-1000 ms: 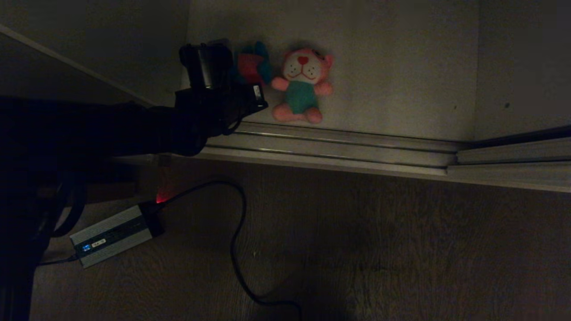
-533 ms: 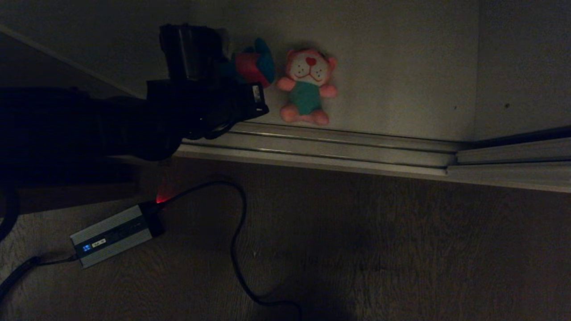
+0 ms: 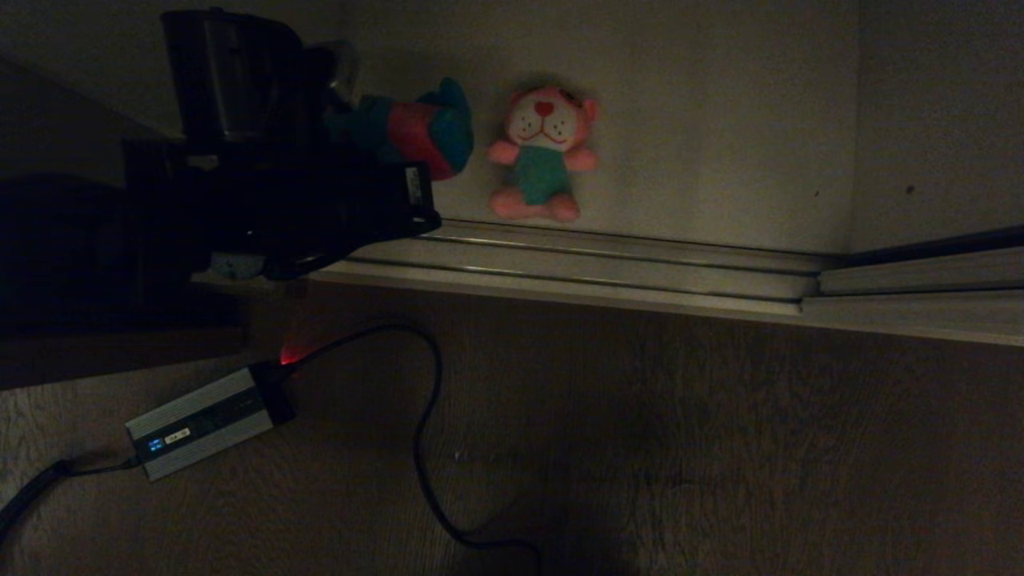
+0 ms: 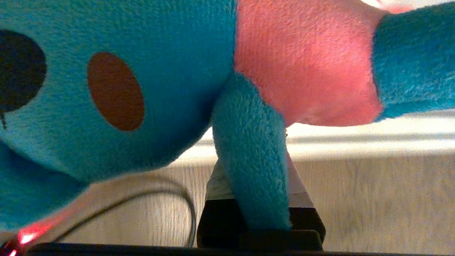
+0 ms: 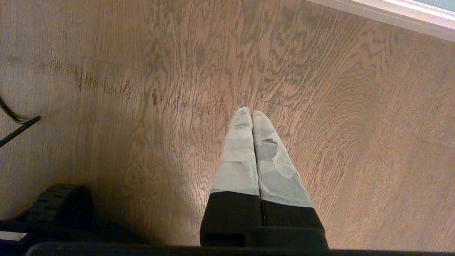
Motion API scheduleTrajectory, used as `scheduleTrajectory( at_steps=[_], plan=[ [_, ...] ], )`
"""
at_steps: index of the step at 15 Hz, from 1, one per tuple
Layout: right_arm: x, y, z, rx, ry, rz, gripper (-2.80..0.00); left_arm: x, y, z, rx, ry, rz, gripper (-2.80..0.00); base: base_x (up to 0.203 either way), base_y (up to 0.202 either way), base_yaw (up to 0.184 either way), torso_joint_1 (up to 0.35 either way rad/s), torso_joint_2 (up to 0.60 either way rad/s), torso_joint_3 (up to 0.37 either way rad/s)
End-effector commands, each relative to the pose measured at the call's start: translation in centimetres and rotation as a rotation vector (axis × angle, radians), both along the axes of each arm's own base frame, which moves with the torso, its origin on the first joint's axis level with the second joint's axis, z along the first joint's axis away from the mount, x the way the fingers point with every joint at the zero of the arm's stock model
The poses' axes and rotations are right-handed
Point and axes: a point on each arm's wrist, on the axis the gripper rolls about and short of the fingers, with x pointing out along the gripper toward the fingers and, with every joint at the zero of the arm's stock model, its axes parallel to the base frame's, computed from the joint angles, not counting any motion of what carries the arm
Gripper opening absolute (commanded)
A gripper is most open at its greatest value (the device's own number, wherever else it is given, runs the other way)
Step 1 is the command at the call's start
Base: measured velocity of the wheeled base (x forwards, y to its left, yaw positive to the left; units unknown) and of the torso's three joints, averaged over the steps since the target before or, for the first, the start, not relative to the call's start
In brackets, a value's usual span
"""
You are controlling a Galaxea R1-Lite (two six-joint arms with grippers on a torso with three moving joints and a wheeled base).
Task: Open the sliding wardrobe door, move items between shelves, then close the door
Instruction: Place the blue doll on the higher shelf
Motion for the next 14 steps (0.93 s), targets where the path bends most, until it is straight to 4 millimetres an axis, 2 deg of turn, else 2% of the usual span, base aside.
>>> scheduleTrajectory(
  at_steps=[1, 5, 7, 10, 14],
  plan=[
    [0.0, 0.0, 0.0, -0.001, -0.001, 0.001, -2.80, -3.8, 1.2, 0.7, -0.008, -0.017, -0.028, -2.80, 0.000, 0.000, 0.000, 0.000, 0.00, 0.000],
    [0.0, 0.0, 0.0, -0.001, -0.001, 0.001, -2.80, -8.3, 2.1, -0.9, 0.025, 0.054, -0.093, -2.80, 0.000, 0.000, 0.000, 0.000, 0.00, 0.000],
    [0.0, 0.0, 0.0, -0.001, -0.001, 0.001, -2.80, -9.7, 2.4, -1.6, 0.043, 0.088, -0.122, -2.80, 0.000, 0.000, 0.000, 0.000, 0.00, 0.000],
    [0.0, 0.0, 0.0, -0.001, -0.001, 0.001, -2.80, -13.1, 4.5, -1.5, 0.028, 0.107, -0.143, -2.80, 0.000, 0.000, 0.000, 0.000, 0.00, 0.000],
    [0.0, 0.0, 0.0, -0.001, -0.001, 0.001, -2.80, -18.6, 8.5, -2.1, -0.012, 0.213, -0.185, -2.80, 0.000, 0.000, 0.000, 0.000, 0.00, 0.000]
  ],
)
